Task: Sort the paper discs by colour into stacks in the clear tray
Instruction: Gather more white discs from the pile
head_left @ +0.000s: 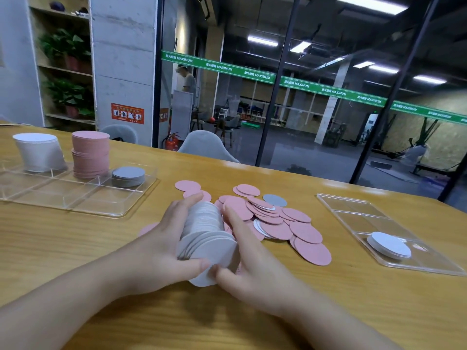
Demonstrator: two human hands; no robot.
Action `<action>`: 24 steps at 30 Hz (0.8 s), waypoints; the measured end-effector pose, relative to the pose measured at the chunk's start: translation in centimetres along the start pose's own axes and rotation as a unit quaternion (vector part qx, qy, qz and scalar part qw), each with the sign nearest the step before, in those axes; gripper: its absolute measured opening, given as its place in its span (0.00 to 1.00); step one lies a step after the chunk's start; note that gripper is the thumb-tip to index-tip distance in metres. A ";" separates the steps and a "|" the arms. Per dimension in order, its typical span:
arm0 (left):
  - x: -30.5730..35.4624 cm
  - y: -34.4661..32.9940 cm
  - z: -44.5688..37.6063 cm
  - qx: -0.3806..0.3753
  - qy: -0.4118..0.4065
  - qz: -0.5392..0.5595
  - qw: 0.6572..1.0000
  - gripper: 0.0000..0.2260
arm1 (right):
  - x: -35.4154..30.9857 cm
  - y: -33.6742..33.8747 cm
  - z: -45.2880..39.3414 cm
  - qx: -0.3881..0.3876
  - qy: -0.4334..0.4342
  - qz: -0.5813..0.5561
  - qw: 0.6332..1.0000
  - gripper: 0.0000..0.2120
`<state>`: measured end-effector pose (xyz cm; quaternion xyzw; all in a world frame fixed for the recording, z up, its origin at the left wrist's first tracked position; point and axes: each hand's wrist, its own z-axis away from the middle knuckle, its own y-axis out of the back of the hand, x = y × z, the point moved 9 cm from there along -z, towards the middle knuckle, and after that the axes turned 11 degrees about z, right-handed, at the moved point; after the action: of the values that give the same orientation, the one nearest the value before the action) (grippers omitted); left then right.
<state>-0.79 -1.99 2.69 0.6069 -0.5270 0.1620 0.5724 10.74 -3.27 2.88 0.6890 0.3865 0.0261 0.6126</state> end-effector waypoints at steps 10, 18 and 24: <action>-1.2 -1.4 -0.2 -0.021 0.039 -0.023 0.999 0.45 | -0.6 -1.6 0.0 -0.061 -0.015 -0.029 0.998 0.36; -0.8 -0.3 -0.4 0.001 0.007 0.004 1.000 0.41 | 0.5 -2.0 -0.2 -0.070 -0.049 -0.066 0.994 0.43; -1.0 -0.3 -0.3 0.026 0.010 0.034 0.999 0.42 | 0.7 -1.7 -0.3 -0.059 -0.053 -0.090 0.993 0.38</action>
<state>-0.82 -1.32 1.87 0.6019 -0.5372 0.2007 0.5557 10.21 -2.73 1.16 0.6146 0.4119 -0.0426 0.6714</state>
